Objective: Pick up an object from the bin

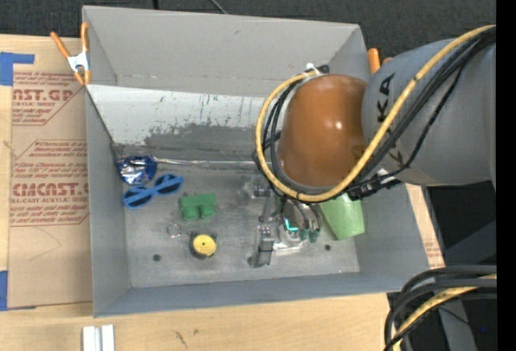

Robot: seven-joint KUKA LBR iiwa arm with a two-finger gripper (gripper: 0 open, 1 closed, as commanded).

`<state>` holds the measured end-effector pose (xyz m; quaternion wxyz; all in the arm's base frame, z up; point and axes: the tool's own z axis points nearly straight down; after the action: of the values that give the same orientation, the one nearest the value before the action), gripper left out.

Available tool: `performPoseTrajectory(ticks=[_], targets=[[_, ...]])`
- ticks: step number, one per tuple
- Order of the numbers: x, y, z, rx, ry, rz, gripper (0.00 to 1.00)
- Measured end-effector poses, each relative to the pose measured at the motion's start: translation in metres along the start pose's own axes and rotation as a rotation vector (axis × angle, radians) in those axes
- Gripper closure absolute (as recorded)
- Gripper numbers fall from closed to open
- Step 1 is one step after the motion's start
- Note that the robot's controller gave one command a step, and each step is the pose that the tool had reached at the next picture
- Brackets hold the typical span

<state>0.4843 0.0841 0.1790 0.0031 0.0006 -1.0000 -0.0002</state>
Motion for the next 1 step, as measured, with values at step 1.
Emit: performPoseTrajectory(ticks=[1], targets=[[-0.0265, 0.0675, 0.1111, -0.002, -0.01, -0.019, 0.0]])
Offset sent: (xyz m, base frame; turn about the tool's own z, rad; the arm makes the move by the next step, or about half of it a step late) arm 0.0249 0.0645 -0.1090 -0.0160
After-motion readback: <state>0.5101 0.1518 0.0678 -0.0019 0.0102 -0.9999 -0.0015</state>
